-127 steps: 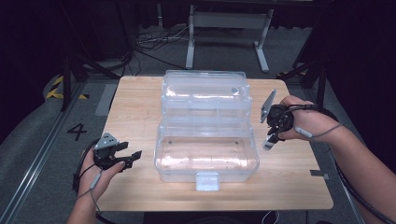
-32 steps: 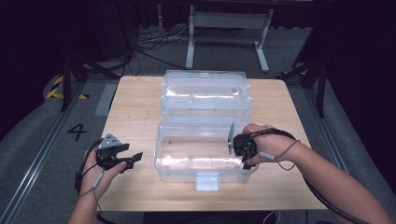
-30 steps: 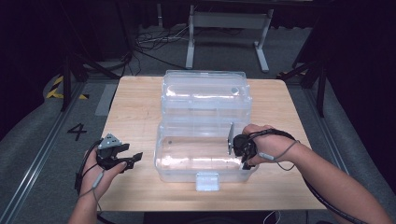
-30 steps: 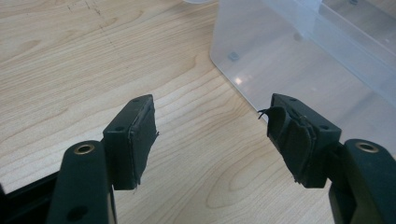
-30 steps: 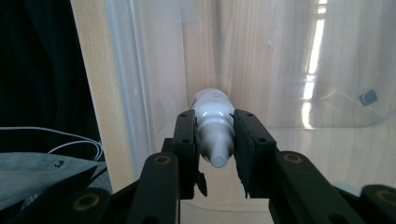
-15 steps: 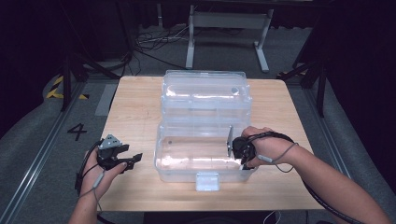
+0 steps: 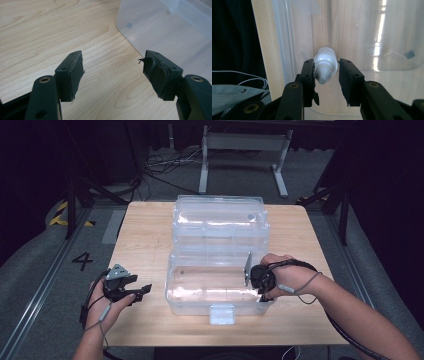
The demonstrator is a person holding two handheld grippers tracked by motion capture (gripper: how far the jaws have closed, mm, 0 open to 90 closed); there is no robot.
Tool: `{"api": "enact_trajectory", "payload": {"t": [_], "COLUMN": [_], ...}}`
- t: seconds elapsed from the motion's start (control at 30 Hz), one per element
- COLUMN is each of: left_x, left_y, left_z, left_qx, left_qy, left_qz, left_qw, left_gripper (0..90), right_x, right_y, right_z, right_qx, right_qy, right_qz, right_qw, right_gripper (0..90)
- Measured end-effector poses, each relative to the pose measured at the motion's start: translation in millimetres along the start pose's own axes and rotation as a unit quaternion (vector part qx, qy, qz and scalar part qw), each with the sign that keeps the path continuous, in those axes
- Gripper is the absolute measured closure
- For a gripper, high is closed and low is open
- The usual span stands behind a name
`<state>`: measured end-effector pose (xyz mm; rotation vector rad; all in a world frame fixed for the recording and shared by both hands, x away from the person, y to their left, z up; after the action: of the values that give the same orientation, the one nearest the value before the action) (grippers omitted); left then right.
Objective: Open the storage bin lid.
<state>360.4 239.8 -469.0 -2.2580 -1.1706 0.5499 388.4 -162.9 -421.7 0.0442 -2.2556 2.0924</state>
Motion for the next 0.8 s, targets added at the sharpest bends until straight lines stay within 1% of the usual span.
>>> {"api": "enact_trajectory", "payload": {"t": [0.1, 0.13, 0.23, 0.3, 0.37, 0.4, 0.43, 0.47, 0.53, 0.6, 0.67, 0.73, 0.77, 0.8], "left_x": [0.0, 0.1, -0.9, -3.2, -6.6, -10.2, -12.2, -14.2, -19.6, -27.1, -33.1, -39.5, -42.9, -46.1], "left_y": [0.0, 0.0, -0.3, -1.8, -3.8, -5.4, -6.4, -7.8, -10.5, -13.2, -15.0, -17.4, -18.5, -19.6], "left_z": [0.0, -0.2, -1.9, -3.6, -6.8, -10.4, -12.4, -15.0, -19.8, -24.3, -27.8, -31.7, -33.8, -36.0], "left_qx": [0.0, -0.001, 0.0, 0.006, 0.007, 0.0, -0.004, -0.006, -0.01, -0.009, -0.013, -0.018, -0.021, -0.023], "left_qy": [0.0, 0.0, -0.001, -0.003, -0.003, -0.002, -0.001, 0.005, 0.013, 0.021, 0.028, 0.039, 0.043, 0.051], "left_qz": [0.0, 0.0, 0.003, 0.009, 0.022, 0.036, 0.041, 0.046, 0.058, 0.078, 0.088, 0.099, 0.106, 0.113], "left_qw": [1.0, 1.0, 1.0, 0.9999, 0.9997, 0.9994, 0.9992, 0.9989, 0.9982, 0.9967, 0.9957, 0.9942, 0.9932, 0.992], "left_gripper": [32.9, 32.9, 33.0, 36.8, 38.3, 38.6, 38.6, 38.7, 39.6, 44.0, 44.6, 44.5, 44.4, 44.1], "right_x": [0.4, 1.0, 1.6, 1.9, 2.9, 2.9, 3.0, 2.3, 2.3, 2.0, 1.8, 0.8, 0.0, -0.7], "right_y": [-3.6, -4.7, -12.2, -19.2, -26.7, -28.8, -33.2, -35.3, -40.0, -44.0, -48.5, -52.9, -55.9, -58.3], "right_z": [0.4, 0.5, 0.7, 0.9, 1.2, 1.4, 1.8, 1.9, 2.7, 3.2, 4.4, 5.5, 6.3, 6.9], "right_qx": [-0.004, -0.01, -0.012, -0.018, -0.028, -0.031, -0.036, -0.039, -0.046, -0.055, -0.059, -0.07, -0.072, -0.08], "right_qy": [-0.003, 0.0, 0.002, 0.003, 0.007, 0.007, 0.01, 0.008, 0.012, 0.013, 0.018, 0.024, 0.024, 0.028], "right_qz": [0.003, 0.002, 0.009, 0.014, 0.017, 0.019, 0.023, 0.025, 0.03, 0.032, 0.034, 0.036, 0.036, 0.038], "right_qw": [1.0, 0.9999, 0.9999, 0.9997, 0.9994, 0.9993, 0.999, 0.9989, 0.9984, 0.9979, 0.9976, 0.9966, 0.9965, 0.9956], "right_gripper": [65.8, 65.5, 65.2, 64.8, 64.3, 64.0, 63.8, 63.8, 63.8, 63.3, 62.6, 62.4, 62.1, 62.0]}}
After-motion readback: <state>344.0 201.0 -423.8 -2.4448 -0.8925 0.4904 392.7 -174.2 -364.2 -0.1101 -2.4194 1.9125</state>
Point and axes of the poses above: each handheld gripper's, and its own axes: y roughly forward along the jaws, z roughly out of its underside, x roughly to its left, the point moved 4 cm from there along y, roughly forward along the jaws, and after that the axes turned 3 degrees about -x, right-handed, at the moved point
